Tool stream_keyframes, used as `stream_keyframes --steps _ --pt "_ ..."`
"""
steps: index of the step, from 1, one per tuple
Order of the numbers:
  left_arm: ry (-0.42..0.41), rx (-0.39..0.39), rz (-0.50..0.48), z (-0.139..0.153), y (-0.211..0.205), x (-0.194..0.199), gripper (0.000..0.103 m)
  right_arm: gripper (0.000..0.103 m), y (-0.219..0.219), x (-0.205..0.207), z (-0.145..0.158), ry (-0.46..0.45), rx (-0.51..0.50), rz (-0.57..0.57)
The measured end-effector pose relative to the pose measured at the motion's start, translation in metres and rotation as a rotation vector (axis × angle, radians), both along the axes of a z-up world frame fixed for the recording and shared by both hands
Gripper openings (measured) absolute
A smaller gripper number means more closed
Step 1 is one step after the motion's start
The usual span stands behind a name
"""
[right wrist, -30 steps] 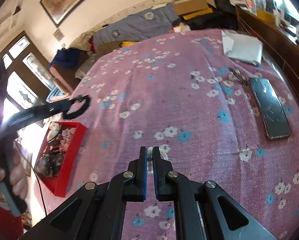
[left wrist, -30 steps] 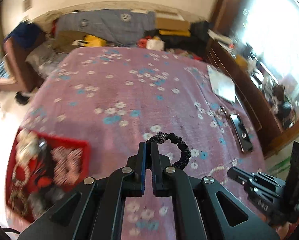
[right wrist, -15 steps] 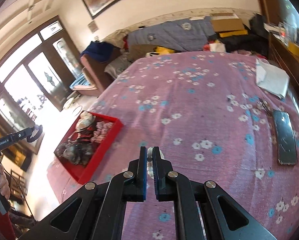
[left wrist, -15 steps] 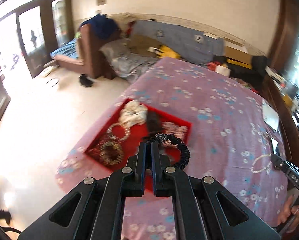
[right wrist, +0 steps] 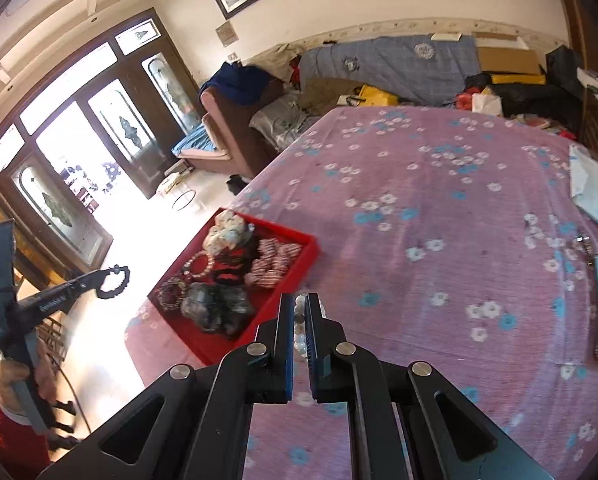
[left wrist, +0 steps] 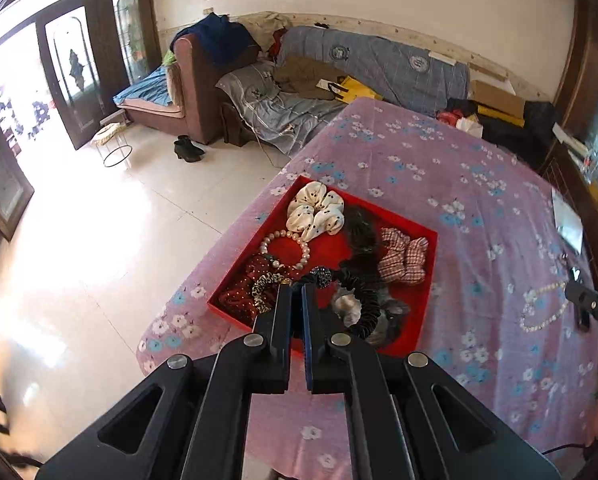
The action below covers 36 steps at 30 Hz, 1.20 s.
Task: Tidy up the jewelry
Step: 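Carry the scrunchie and bracelet over the red tray with both tools, then lower the scrunchie and bracelet into the tray with both tools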
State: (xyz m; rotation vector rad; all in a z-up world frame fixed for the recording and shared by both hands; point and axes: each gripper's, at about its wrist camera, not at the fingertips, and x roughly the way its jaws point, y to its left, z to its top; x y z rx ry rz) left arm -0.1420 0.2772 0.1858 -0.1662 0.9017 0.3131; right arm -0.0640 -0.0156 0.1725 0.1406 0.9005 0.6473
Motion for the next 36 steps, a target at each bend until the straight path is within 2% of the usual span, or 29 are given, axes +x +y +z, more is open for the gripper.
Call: stream_keyframes --steps 9,16,20,30,36 --pt "0.043 -0.069 -0.06 -0.032 0.026 0.022 0.004 0.007 0.071 -0.004 -0.004 0.038 -0.028 0.071" --pt "0.058 -0.054 -0.106 -0.046 0.031 0.032 0.004 0.007 0.118 -0.016 -0.008 0.049 -0.058 0.132" --pt "0.065 -0.079 -0.123 -0.051 0.036 0.034 0.004 0.007 0.141 -0.023 -0.014 0.056 -0.08 0.167" --pt "0.082 -0.085 -0.13 -0.059 0.046 0.04 0.004 0.007 0.175 -0.029 -0.021 0.074 -0.094 0.203" --pt "0.094 -0.058 -0.143 -0.063 0.045 0.046 0.004 0.007 0.182 -0.027 -0.021 0.08 -0.09 0.202"
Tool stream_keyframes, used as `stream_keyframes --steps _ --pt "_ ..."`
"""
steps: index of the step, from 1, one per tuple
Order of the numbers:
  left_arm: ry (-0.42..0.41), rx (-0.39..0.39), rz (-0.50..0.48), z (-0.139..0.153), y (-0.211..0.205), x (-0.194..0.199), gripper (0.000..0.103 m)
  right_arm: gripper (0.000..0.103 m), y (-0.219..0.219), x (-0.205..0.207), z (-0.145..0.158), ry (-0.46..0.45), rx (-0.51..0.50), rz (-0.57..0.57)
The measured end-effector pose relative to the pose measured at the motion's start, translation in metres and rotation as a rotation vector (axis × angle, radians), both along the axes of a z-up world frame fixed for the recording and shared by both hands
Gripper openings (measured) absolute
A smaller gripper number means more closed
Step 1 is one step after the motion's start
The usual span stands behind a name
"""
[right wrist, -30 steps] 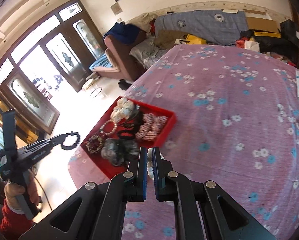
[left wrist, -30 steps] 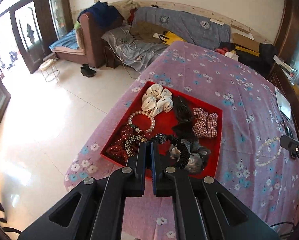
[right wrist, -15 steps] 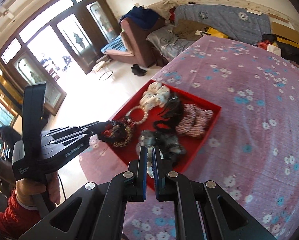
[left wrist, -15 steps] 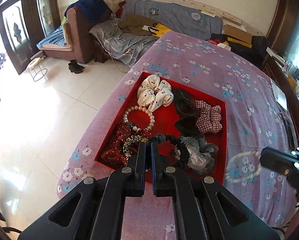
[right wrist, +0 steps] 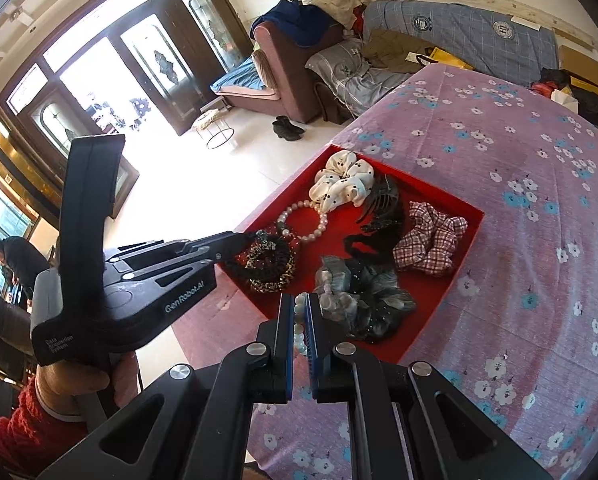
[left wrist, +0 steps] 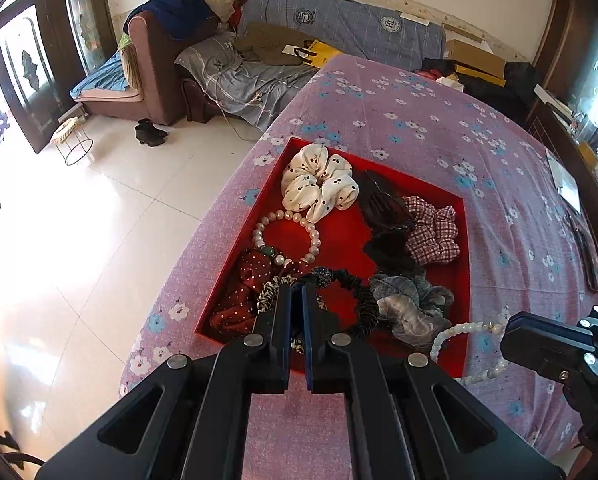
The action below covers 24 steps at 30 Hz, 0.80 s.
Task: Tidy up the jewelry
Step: 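Lower the scrunchie and bracelet into the tray with both tools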
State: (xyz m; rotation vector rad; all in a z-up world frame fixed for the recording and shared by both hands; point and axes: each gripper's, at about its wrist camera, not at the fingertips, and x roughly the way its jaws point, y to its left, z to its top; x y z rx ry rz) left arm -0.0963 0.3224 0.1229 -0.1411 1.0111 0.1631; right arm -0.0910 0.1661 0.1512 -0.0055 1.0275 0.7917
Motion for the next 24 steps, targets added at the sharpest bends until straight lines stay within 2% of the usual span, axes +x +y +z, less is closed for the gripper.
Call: stream_keyframes --steps 9,16,24 --pt "0.032 0.028 -0.028 -0.011 -0.007 0.013 0.004 0.007 0.002 0.005 -0.009 0.027 0.01 -0.002" --pt "0.048 0.049 -0.061 -0.018 -0.017 0.021 0.004 0.007 0.005 0.005 -0.024 0.033 -0.027 0.003" --pt "0.074 0.054 -0.08 -0.028 -0.019 0.027 0.004 0.007 -0.001 0.011 -0.036 0.049 -0.047 -0.04"
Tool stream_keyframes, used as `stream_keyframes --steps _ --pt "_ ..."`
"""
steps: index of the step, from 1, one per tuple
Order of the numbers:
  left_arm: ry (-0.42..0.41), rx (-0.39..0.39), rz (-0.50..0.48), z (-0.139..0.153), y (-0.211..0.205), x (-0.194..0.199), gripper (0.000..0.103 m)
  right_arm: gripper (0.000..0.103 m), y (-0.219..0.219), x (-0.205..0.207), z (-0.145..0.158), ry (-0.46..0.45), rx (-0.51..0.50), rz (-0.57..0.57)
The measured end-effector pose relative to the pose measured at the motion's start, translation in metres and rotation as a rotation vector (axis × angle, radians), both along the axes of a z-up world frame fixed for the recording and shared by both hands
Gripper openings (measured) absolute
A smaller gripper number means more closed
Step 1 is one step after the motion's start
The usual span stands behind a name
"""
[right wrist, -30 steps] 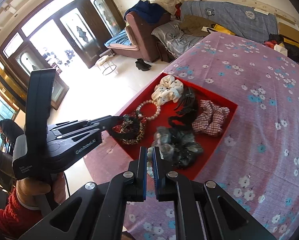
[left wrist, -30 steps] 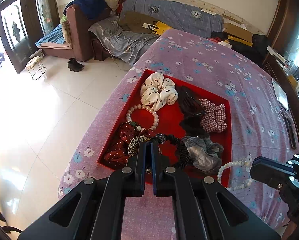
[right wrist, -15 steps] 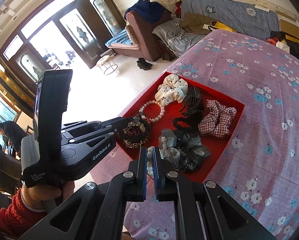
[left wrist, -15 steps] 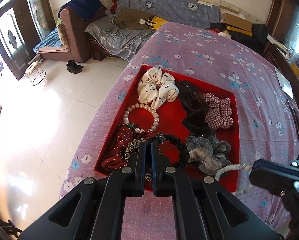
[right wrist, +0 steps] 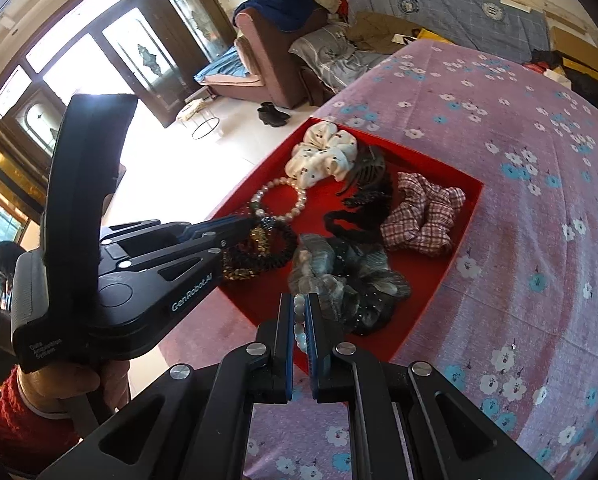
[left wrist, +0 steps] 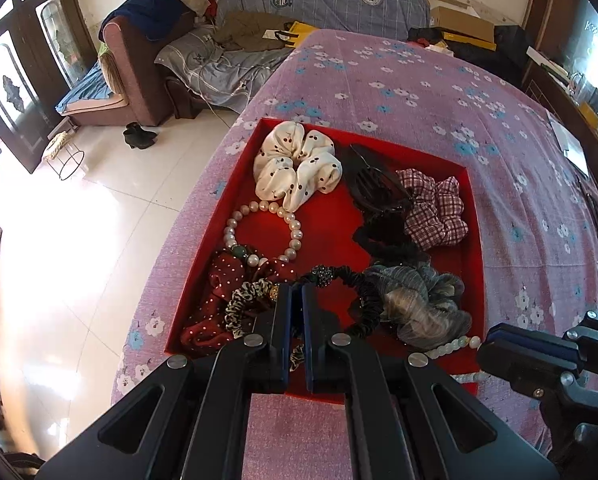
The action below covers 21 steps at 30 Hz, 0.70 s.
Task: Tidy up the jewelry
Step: 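Lower the scrunchie and bracelet into the tray with both tools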
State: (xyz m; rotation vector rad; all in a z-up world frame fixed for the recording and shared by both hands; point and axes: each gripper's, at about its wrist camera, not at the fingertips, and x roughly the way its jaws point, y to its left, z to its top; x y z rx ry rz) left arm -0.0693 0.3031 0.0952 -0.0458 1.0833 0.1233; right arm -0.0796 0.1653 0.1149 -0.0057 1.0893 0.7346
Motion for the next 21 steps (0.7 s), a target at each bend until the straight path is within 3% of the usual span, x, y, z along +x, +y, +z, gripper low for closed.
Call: stream_keyframes --steps 21 --pt "0.049 0.035 -0.028 -0.021 0.0 0.014 0.004 0.007 0.013 -0.001 -0.026 0.038 -0.067 0.028"
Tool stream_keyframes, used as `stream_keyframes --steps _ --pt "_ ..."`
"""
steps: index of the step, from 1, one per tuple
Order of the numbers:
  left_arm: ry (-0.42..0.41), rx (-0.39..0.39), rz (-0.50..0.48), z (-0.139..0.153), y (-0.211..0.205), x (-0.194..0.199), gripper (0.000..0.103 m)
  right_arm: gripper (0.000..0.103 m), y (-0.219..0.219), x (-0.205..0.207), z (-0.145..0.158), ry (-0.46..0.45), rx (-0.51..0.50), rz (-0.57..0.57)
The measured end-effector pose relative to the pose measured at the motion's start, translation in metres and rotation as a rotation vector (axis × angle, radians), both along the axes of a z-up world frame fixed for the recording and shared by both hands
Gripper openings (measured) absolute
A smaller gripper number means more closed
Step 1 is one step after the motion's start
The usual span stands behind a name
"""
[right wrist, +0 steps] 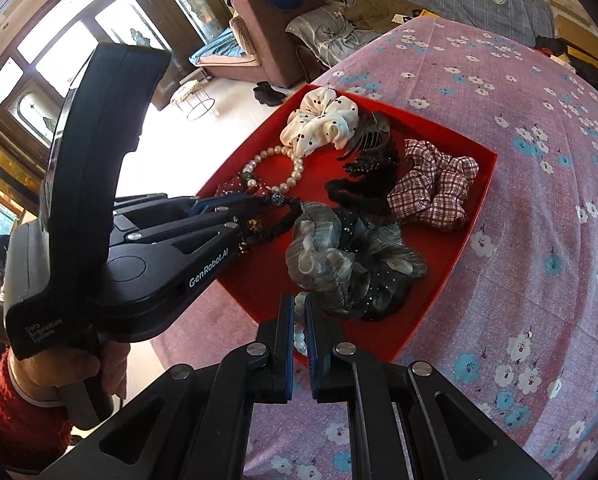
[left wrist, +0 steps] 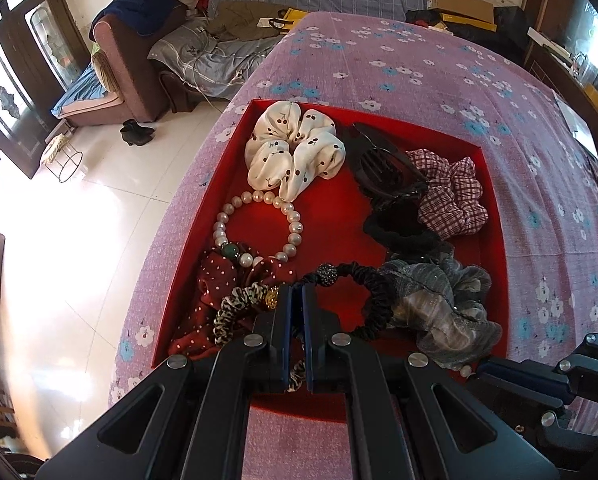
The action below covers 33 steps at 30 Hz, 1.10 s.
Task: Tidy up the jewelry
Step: 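Lower the scrunchie and bracelet into the tray with both tools, then open both tools to release the scrunchie and bracelet in the tray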
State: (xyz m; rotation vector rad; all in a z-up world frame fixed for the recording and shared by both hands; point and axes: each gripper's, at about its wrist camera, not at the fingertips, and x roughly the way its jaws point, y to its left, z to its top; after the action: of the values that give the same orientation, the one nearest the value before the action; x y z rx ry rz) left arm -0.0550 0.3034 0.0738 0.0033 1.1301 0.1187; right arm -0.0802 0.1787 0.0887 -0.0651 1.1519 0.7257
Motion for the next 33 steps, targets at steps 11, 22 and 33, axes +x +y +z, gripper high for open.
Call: stream_keyframes --steps 11,22,33 --pt "0.017 0.021 -0.02 -0.007 0.001 0.01 0.005 0.007 0.009 0.0 -0.012 -0.052 -0.132 -0.006" --pt "0.035 0.025 -0.031 -0.016 0.001 0.017 0.005 0.007 0.011 0.003 -0.018 -0.069 -0.215 -0.036" --pt "0.051 0.029 -0.031 -0.022 0.0 0.02 0.005 0.007 0.014 0.004 -0.019 -0.084 -0.247 -0.034"
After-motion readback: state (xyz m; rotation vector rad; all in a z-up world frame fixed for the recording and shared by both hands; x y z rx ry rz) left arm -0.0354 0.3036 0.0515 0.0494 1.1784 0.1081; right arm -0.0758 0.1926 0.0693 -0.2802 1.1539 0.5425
